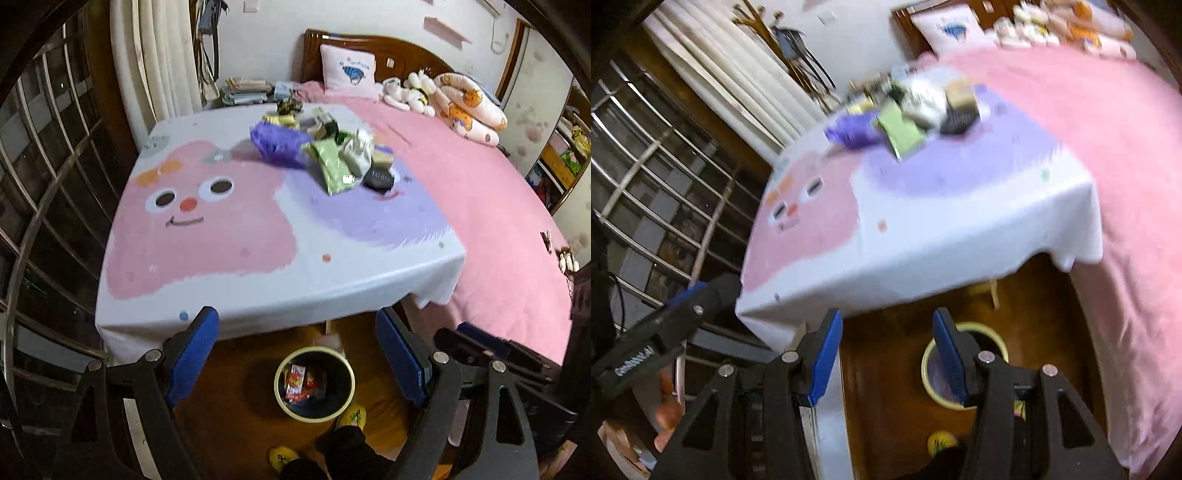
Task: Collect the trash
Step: 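Move both tools back toward the remaining trash on the table, then grasp the green wrapper with the left tool while the right tool grasps crumpled paper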
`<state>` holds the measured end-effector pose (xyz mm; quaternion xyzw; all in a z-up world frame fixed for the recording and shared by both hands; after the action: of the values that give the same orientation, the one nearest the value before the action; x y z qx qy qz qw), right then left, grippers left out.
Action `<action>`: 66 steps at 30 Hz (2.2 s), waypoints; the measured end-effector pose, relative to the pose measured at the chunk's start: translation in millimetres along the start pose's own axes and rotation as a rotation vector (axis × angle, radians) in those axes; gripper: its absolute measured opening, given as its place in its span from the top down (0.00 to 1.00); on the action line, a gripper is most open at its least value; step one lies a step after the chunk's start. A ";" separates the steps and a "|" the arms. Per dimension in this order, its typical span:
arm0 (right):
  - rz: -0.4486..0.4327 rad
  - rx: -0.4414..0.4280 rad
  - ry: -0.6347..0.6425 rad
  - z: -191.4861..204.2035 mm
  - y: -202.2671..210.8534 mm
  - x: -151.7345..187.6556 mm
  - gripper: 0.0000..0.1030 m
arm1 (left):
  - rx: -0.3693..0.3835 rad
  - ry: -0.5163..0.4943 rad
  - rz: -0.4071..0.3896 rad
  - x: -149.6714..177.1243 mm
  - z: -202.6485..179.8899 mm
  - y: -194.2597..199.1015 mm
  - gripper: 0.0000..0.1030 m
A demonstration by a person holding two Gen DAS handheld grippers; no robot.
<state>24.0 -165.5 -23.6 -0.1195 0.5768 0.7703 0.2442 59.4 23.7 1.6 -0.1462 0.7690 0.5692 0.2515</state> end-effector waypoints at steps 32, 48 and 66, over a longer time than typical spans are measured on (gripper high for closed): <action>0.101 -0.062 0.207 -71.6 -162.7 -249.5 0.50 | -0.074 0.186 0.200 -181.6 -24.2 -250.1 0.17; 0.247 -0.162 0.249 -70.3 -236.7 -289.5 0.43 | -0.081 0.340 0.257 -189.9 -7.4 -343.1 0.22; 0.301 -0.196 0.278 -47.9 -267.9 -294.5 0.25 | -0.063 0.388 0.216 -193.9 8.4 -316.0 0.78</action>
<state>408.0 -223.3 -123.5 -0.1605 0.5387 0.8264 0.0318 383.9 -77.9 -146.5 -0.1776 0.7961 0.5777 0.0318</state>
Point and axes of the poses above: each gripper's, at about its wrist camera, not at the fingertips, and y roughly against the way its jaws point, z to its left, x to its underside, the point moved 5 cm from there along -y, roughly the way its jaws point, and after that the axes turned 9 degrees about x, right-handed, at the moved point
